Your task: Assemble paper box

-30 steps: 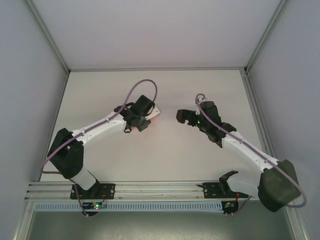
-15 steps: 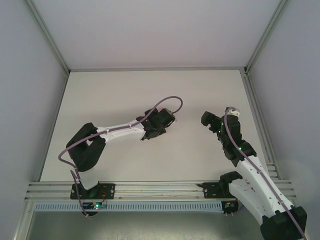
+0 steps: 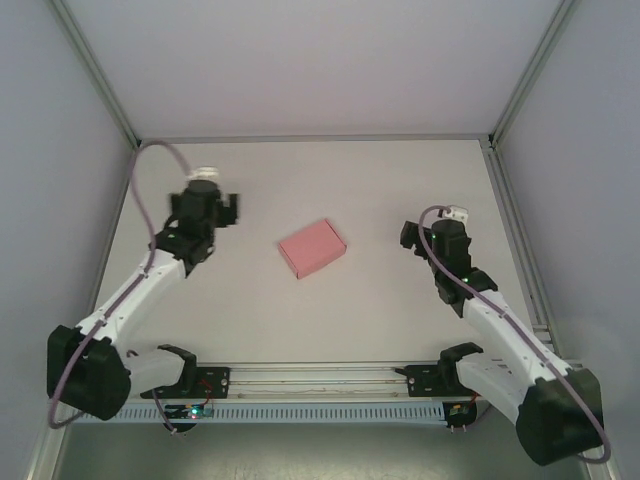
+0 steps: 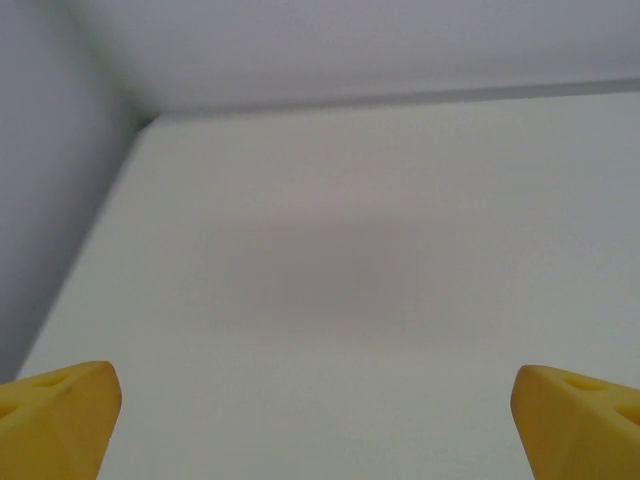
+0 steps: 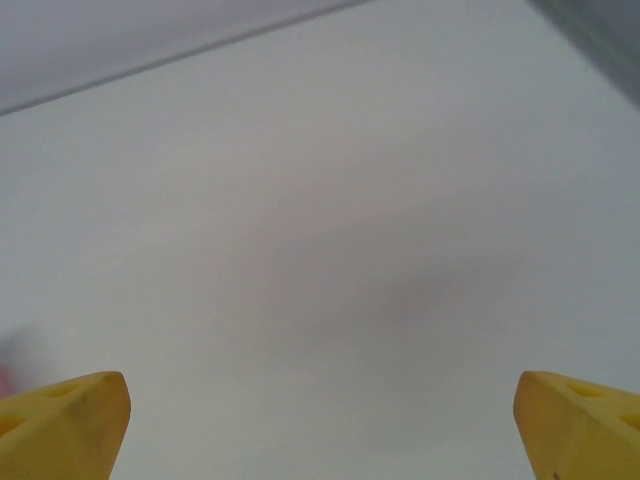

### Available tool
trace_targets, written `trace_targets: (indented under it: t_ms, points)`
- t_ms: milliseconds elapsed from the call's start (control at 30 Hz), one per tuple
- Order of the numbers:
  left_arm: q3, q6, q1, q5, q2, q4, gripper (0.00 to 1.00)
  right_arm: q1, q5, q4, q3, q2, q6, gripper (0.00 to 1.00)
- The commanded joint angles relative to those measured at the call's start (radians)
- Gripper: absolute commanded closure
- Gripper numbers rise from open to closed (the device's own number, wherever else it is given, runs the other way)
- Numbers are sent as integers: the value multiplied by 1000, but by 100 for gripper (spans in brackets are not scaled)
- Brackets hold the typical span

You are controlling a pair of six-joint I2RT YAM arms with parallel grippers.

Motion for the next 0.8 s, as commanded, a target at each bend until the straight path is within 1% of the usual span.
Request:
trace_targets:
  t_ms: [0,33,100,133,200,233,300,333,367,400,433,467,500,533,567,600,633,667,700,733,767]
  points:
    - [-112,-228,161,-14,8,48,0,-18,83,282,-31,99,-276,2]
    - [-161,-223,203,30,1,119,0,-18,83,357,-42,145,-342,2]
    - [-256,-215,245,56,-21,268,0,-23,100,450,-48,218,-396,2]
    - [-312,-186,254,75,-37,366,0,-29,103,523,-64,254,-410,2]
    - [-395,-135,261,129,-55,508,0,-48,86,695,-122,305,-418,2]
    - [-438,-95,262,155,-47,591,0,-62,73,815,-161,334,-424,2]
    - [-504,-46,262,197,-23,717,0,-79,27,967,-219,383,-465,2]
    - [-536,-39,262,199,3,786,0,-89,-7,1054,-233,419,-467,2]
    - [-565,-39,264,217,36,863,0,-100,-42,1098,-262,451,-464,2]
    - [-591,-19,265,254,91,981,0,-114,-72,1145,-264,485,-457,2]
    - [-602,-5,265,299,124,1053,0,-134,-92,1137,-260,492,-435,2]
    - [-601,16,264,345,167,1103,0,-164,-139,1090,-251,489,-415,2]
    - [-590,23,265,360,239,1144,0,-201,-235,1100,-248,525,-402,2]
    - [-580,23,267,370,326,1208,0,-215,-294,1219,-250,588,-393,2]
    - [-558,44,266,407,411,1307,0,-231,-326,1174,-244,579,-387,2]
    - [-520,68,265,478,377,1178,0,-255,-361,1015,-190,533,-380,2]
    - [-461,71,263,473,332,972,0,-263,-366,1031,-188,544,-372,2]
    - [-473,86,243,444,368,1064,0,-262,-358,1137,-214,574,-356,2]
    - [-493,93,237,435,386,1143,0,-266,-344,1145,-214,577,-344,2]
    - [-477,73,236,395,355,1051,0,-264,-330,1076,-202,553,-355,2]
    - [-468,75,235,389,348,1019,0,-260,-323,1033,-193,540,-362,2]
